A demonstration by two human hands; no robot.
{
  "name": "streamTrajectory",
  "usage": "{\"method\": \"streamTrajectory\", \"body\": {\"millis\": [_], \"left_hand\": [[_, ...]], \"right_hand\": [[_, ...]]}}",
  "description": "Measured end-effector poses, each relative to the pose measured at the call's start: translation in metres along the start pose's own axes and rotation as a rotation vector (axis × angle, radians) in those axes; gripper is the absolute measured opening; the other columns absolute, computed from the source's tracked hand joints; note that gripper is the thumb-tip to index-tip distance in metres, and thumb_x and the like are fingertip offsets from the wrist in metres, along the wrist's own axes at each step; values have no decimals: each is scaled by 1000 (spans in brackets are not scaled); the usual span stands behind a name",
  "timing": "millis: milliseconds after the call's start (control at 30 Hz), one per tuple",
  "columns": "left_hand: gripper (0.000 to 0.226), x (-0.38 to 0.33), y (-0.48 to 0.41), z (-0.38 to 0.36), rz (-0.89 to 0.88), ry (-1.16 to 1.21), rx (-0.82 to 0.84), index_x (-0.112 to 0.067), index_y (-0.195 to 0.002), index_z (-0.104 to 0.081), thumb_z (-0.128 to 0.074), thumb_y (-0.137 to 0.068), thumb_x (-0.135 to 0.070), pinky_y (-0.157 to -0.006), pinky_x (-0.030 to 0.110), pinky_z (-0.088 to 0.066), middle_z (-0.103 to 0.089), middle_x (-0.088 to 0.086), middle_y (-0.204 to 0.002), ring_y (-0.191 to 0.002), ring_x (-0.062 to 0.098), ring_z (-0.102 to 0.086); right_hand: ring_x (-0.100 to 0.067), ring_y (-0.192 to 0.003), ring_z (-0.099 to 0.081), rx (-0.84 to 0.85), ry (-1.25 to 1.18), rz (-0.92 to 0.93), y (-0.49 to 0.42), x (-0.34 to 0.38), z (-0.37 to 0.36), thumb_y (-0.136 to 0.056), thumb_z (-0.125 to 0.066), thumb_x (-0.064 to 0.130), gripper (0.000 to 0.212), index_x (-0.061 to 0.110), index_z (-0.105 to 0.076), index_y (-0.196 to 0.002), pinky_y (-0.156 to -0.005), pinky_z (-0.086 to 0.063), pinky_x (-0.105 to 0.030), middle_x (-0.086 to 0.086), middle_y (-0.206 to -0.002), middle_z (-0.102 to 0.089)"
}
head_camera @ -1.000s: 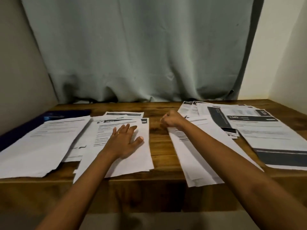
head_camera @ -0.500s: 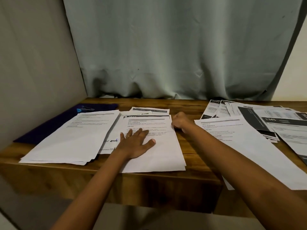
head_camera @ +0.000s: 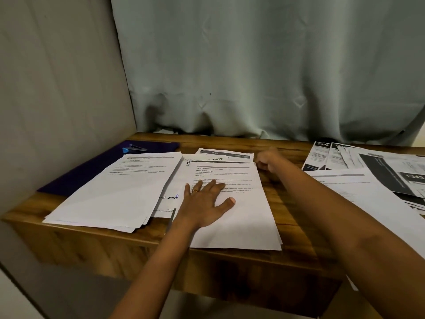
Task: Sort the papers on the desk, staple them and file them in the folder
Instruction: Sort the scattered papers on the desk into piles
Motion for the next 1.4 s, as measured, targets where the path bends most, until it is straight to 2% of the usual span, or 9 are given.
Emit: {"method": "streamTrajectory", "body": {"millis": [133, 267, 467, 600, 733, 867, 967, 1200, 1400], "left_hand": [[67, 1, 0, -1, -8, -4, -12, -37, -149, -22, -27, -91, -68, -117, 52, 6, -12, -7, -160, -147, 25, -4], [69, 3, -2, -3, -15, -5, -11, -38, -149, -22, -24, -89, -71, -117, 53, 6, -12, -7, -160, -148, 24, -4], [78, 4, -4, -3, -11, 2, -3, -40, -148, -22, -14, -78, -75, -117, 53, 7, -12, -9, -159, -148, 21, -4], [79, 4, -3, -3, -14, 6, -4, -39, -148, -22, -13, -78, -75, -117, 51, 7, -12, -9, -159, -148, 19, -4], [79, 5, -2, -4, -8, 9, -4, -40, -148, -23, -13, -78, -75, -116, 50, 9, -12, -10, -159, -147, 19, -4], [78, 6, -2, -4, -6, 6, -6, -40, -148, -23, -13, -78, -75, -117, 49, 8, -13, -10, -159, -147, 19, -5], [79, 7, -2, -5, 2, 6, -10, -40, -147, -23, -12, -78, -75, -117, 49, 7, -13, -11, -159, -147, 19, -5], [80, 6, -1, -4, 6, 16, -20, -40, -147, -24, -12, -77, -77, -116, 49, 7, -14, -10, -159, -147, 19, -5], [113, 4, -1, -2, 4, 14, -32, -41, -146, -26, 6, -52, -95, -116, 50, 4, -16, -10, -158, -147, 20, -8]], "right_hand": [[-19, -75, -53, 62, 4, -67, -14, 3, -17, -87, -59, -2, 6, 2, -61, -91, -73, -48, -28, -13, -96, -56], [-22, -87, -50, 131, 60, -79, -20, 9, -32, -86, -66, 8, 27, 0, -59, -112, -77, -43, -29, -11, -106, -55], [-26, -93, -58, 137, 115, -57, -40, 9, -47, -79, -74, 16, 33, 4, -61, -107, -76, -48, -34, -8, -107, -61], [-22, -72, -61, 122, -146, -59, -32, 15, -45, -84, -69, 10, 16, 3, -60, -96, -66, -48, -33, -9, -98, -65], [-25, -76, -67, 32, -449, 2, -32, 23, -26, -83, -69, 5, 8, 8, -62, -86, -73, -57, -39, -8, -97, -70], [-21, -75, -64, -17, -591, 123, -23, 39, 3, -89, -63, 6, 12, 6, -62, -102, -60, -55, -31, -6, -99, -65], [-16, -69, -63, -53, -643, 175, -20, 48, 25, -92, -60, 9, 5, 11, -60, -87, -54, -51, -27, -6, -99, -65], [-28, -85, -70, -90, -749, 200, -8, 61, 69, -92, -60, 13, 2, 13, -60, -90, -75, -58, -46, -11, -107, -70], [-23, -77, -67, -155, -852, 222, 10, 65, 113, -93, -58, 8, 8, 10, -59, -85, -62, -58, -37, -8, -98, -68]]}}
Point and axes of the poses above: each hand's wrist, its own y-axis away from the middle knuckle, its own z-axis out of the back of the hand, x = y × z, the point moved 9 cm from there along -y, towards the middle knuckle
